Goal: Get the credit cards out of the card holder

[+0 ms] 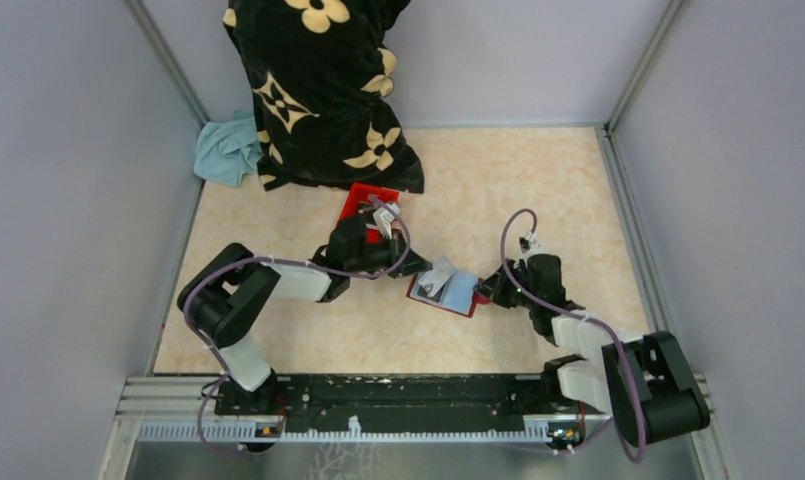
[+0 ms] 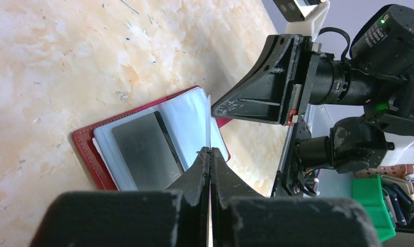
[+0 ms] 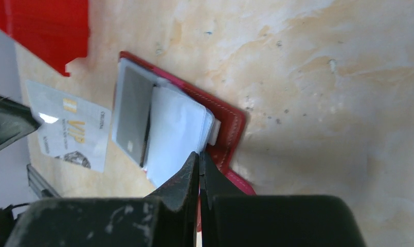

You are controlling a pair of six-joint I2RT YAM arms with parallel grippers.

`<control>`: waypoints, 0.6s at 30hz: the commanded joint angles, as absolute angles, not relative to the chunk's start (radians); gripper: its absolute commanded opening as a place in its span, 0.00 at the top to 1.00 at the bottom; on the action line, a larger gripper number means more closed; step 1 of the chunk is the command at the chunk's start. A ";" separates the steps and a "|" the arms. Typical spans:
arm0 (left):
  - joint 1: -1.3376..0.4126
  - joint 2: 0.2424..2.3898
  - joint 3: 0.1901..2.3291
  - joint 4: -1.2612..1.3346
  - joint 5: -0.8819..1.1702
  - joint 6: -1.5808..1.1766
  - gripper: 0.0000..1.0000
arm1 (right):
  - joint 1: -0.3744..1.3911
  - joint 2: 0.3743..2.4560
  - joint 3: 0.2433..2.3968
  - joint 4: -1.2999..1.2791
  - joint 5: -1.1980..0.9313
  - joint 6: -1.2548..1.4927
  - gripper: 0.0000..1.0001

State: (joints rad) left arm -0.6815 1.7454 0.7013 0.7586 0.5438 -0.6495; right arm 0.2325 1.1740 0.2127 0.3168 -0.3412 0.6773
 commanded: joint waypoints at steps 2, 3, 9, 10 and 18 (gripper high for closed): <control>-0.656 1.675 0.633 0.962 0.578 -0.679 1.00 | 0.224 0.980 0.120 0.575 -0.444 0.708 1.00; -0.652 1.667 0.626 0.974 0.582 -0.682 1.00 | 0.224 0.934 0.104 0.599 -0.451 0.716 1.00; -0.640 1.676 0.598 1.105 0.648 -0.743 1.00 | 0.223 0.765 0.073 0.674 -0.544 0.734 0.75; -0.638 1.689 0.600 1.136 0.675 -0.761 1.00 | 0.224 0.769 0.075 0.689 -0.568 0.735 0.67; -0.637 1.796 0.644 1.335 0.872 -0.885 1.00 | 0.224 0.791 0.146 0.692 -0.602 0.669 0.51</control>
